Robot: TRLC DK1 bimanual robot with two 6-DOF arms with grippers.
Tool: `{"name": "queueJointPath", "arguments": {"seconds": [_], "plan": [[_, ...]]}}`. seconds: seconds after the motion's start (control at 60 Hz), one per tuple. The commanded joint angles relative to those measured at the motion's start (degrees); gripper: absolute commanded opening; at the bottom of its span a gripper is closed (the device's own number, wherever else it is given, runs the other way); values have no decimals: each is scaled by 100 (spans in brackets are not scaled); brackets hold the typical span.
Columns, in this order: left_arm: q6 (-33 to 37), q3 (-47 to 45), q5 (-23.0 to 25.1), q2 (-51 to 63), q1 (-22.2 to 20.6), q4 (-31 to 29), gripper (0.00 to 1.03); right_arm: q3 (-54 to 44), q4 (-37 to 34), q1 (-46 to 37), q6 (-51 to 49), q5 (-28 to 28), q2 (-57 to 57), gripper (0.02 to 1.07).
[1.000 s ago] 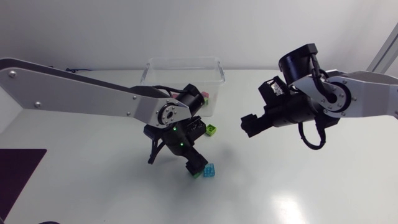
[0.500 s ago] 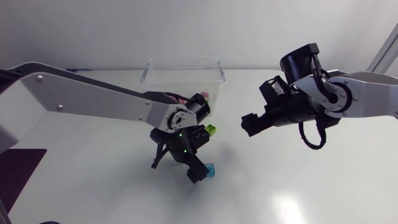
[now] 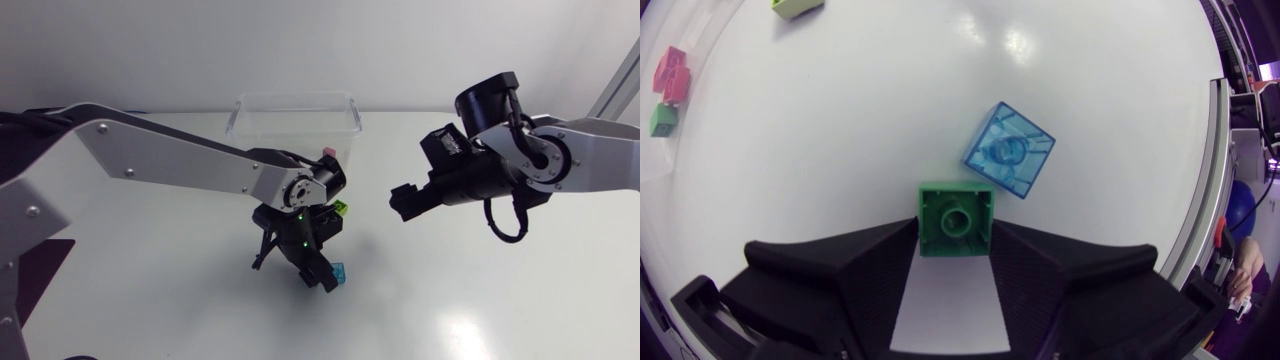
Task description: Place the duplo bricks in the container
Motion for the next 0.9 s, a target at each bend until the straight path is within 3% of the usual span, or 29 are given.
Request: {"name": "queueJointPath", "arguments": {"seconds": [0.0, 0.233, 0.55, 0.883], "plan": [[-98, 26, 68, 124, 16, -91, 32, -200, 45, 46, -53, -32, -93, 102], [-81, -97, 68, -544, 139, -162, 31, -332, 45, 635, 9, -41, -49, 102], [7, 228, 59, -1572, 754, -170, 31, -367, 177, 1496, -580, -498, 435, 102], [-248, 597, -73, -1871, 1387, 788, 31, -147, 98, 1496, -1679, -1201, 883, 102]]}}
